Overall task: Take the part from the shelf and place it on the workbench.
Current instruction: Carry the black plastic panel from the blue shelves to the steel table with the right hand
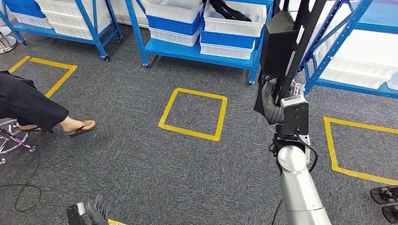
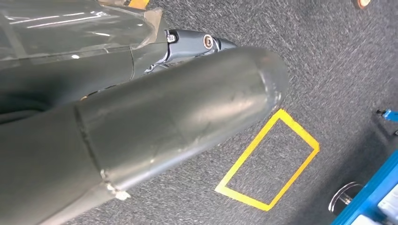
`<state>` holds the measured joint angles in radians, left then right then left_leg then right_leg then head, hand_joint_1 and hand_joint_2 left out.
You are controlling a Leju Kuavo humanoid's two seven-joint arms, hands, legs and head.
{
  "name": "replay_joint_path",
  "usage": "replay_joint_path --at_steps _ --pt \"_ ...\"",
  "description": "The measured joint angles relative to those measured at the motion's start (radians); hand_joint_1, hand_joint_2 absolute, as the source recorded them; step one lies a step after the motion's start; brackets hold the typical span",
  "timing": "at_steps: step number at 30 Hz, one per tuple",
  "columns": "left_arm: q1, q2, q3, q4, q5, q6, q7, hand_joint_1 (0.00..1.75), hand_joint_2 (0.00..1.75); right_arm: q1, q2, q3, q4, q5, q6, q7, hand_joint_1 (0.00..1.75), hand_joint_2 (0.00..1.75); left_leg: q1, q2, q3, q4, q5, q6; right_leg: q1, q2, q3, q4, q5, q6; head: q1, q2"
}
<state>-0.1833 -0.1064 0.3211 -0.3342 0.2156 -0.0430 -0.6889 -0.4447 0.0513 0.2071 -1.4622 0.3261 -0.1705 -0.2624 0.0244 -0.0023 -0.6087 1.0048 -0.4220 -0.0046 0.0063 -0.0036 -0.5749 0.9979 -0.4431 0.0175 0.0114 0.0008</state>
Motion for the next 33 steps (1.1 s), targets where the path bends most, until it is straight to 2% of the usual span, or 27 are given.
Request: replay_joint_path --at_steps 9,13,17,18,20,22,23,24,25,26,27,28,29,31,32,33 --pt "0.023 -0.001 0.06 -0.025 -0.042 -0.013 0.0 0.0 0.0 0.002 0.013 0.0 -0.006 0.002 0.016 0.001 1.57 1.75 -0.008 0.0 0.0 0.0 0.003 0.004 0.004 0.0 -0.002 -0.001 0.002 0.0 0.0 0.0" --pt "0.031 -0.002 0.077 -0.035 -0.054 -0.018 0.0 0.0 0.0 0.009 0.009 0.0 -0.011 0.003 0.019 0.001 1.57 1.75 -0.016 -0.001 -0.007 0.005 0.004 0.016 -0.008 0.0 -0.004 -0.006 0.01 0.012 0.0 0.0" --pt "0.035 -0.005 0.087 -0.042 -0.064 -0.019 0.0 0.0 0.0 0.011 0.002 -0.001 -0.013 0.003 0.02 -0.001 1.57 1.75 -0.014 -0.005 -0.012 -0.001 0.014 0.03 -0.009 -0.005 -0.009 -0.001 0.008 0.021 0.0 0.0" --pt "0.036 -0.006 0.089 -0.044 -0.067 -0.019 0.0 0.0 0.0 0.012 0.0 -0.001 -0.013 0.002 0.02 -0.002 1.57 1.75 -0.011 -0.006 -0.012 -0.005 0.019 0.036 -0.009 -0.005 -0.019 0.02 -0.007 0.021 0.001 0.0" --pt "0.037 -0.008 0.095 -0.047 -0.072 -0.019 0.0 0.0 0.0 0.017 -0.006 -0.002 -0.014 0.0 0.02 -0.005 1.57 1.75 -0.005 -0.009 -0.017 -0.008 0.026 0.043 -0.015 -0.002 -0.064 0.126 -0.068 0.018 0.002 0.0" --pt "0.04 -0.009 0.102 -0.049 -0.077 -0.019 0.0 0.0 0.0 0.024 -0.01 -0.002 -0.014 0.0 0.02 -0.005 1.57 1.75 -0.004 -0.017 -0.026 -0.008 0.032 0.043 -0.018 -0.001 -0.116 0.26 -0.13 0.019 0.002 0.0" --pt "0.042 -0.01 0.104 -0.05 -0.079 -0.018 0.0 0.0 0.0 0.028 -0.011 -0.002 -0.014 0.0 0.02 -0.005 1.57 1.75 -0.005 -0.023 -0.031 -0.008 0.036 0.04 -0.018 -0.001 -0.123 0.289 -0.142 0.023 0.001 0.0" --pt "0.044 -0.01 0.106 -0.05 -0.081 -0.018 0.0 0.0 0.0 0.03 -0.012 -0.002 -0.014 0.0 0.02 -0.005 1.57 1.75 -0.005 -0.029 -0.036 -0.008 0.04 0.038 -0.019 0.0 -0.11 0.277 -0.139 0.027 0.002 0.0" --pt "0.045 -0.01 0.108 -0.05 -0.084 -0.018 0.0 0.0 0.0 0.031 -0.012 -0.002 -0.014 -0.001 0.021 -0.005 1.57 1.75 -0.005 -0.036 -0.041 -0.008 0.045 0.034 -0.018 0.003 -0.073 0.22 -0.122 0.032 0.001 0.0" --pt "0.046 -0.011 0.109 -0.05 -0.086 -0.017 0.0 0.0 0.0 0.03 -0.012 -0.002 -0.014 -0.001 0.022 -0.005 1.57 1.75 -0.004 -0.043 -0.044 -0.008 0.049 0.031 -0.017 0.012 -0.022 0.138 -0.1 0.033 0.002 0.0" --pt "0.046 -0.012 0.111 -0.05 -0.088 -0.017 0.0 0.0 0.0 0.027 -0.013 -0.002 -0.014 -0.001 0.023 -0.004 1.57 1.75 -0.005 -0.05 -0.046 -0.009 0.054 0.026 -0.013 0.025 0.02 0.065 -0.081 0.029 0.0 0.0" --pt "0.046 -0.013 0.113 -0.05 -0.089 -0.017 0.0 0.0 0.0 0.023 -0.013 -0.002 -0.014 -0.002 0.025 -0.004 1.57 1.75 -0.004 -0.055 -0.047 -0.01 0.059 0.02 -0.008 0.037 0.048 0.012 -0.068 0.022 0.0 0.0" --pt "0.045 -0.014 0.114 -0.05 -0.09 -0.017 0.0 0.0 0.0 0.019 -0.013 -0.002 -0.014 -0.002 0.026 -0.003 1.57 1.75 -0.003 -0.061 -0.049 -0.011 0.063 0.014 -0.002 0.045 0.059 -0.013 -0.061 0.012 0.0 0.0" --pt "0.046 -0.015 0.116 -0.05 -0.091 -0.017 0.0 0.0 0.0 0.012 -0.012 -0.002 -0.014 -0.002 0.029 -0.003 1.57 1.75 0.0 -0.075 -0.052 -0.02 0.073 -0.001 0.006 0.04 0.055 -0.02 -0.052 -0.007 0.002 0.0" --pt "0.048 -0.015 0.117 -0.05 -0.091 -0.016 0.0 0.0 0.0 0.011 -0.012 -0.002 -0.014 -0.003 0.031 -0.003 1.57 1.75 0.001 -0.074 -0.056 -0.02 0.075 -0.006 0.0 0.03 0.059 -0.026 -0.043 -0.014 0.0 0.0" --pt "0.049 -0.015 0.119 -0.05 -0.094 -0.016 0.0 0.0 0.0 0.009 -0.011 -0.002 -0.013 -0.003 0.034 -0.003 1.57 1.75 0.001 -0.064 -0.064 -0.006 0.064 -0.01 -0.005 0.022 0.063 -0.033 -0.033 -0.022 -0.002 0.0"
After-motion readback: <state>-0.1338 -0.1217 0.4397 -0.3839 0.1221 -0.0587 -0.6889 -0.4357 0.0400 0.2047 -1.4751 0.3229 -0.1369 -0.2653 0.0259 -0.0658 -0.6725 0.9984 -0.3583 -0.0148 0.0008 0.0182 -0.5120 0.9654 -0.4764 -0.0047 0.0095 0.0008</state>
